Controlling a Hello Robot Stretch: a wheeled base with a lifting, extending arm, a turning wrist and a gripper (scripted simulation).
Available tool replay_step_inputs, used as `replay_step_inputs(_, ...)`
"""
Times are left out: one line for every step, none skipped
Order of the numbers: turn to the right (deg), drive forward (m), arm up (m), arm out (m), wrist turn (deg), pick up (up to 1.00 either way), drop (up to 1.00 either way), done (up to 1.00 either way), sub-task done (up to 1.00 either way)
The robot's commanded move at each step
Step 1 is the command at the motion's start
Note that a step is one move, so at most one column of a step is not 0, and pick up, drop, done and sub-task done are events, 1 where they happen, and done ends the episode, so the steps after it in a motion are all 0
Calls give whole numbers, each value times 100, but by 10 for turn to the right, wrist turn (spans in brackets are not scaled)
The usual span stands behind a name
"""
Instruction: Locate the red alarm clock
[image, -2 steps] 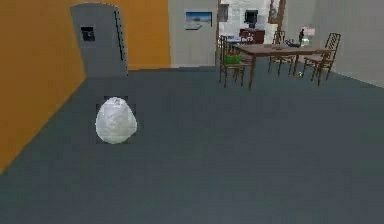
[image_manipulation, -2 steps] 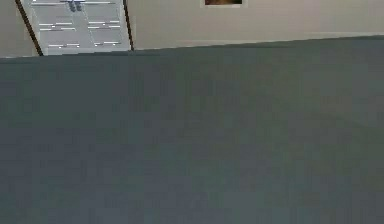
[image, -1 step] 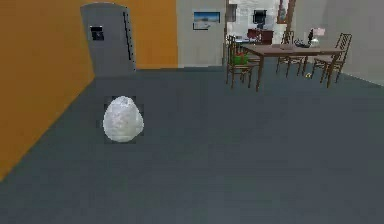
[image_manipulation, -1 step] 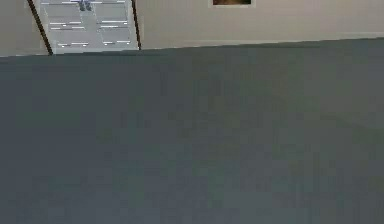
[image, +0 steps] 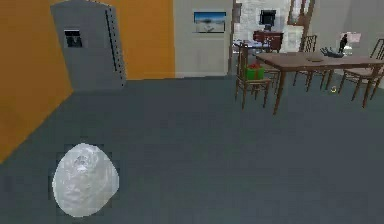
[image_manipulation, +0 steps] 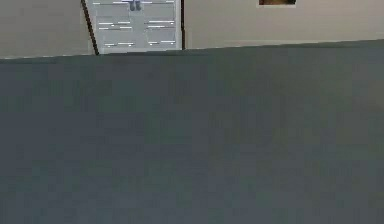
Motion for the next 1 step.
replay_step_inputs(0,100,0,0,0,0,0,0,0)
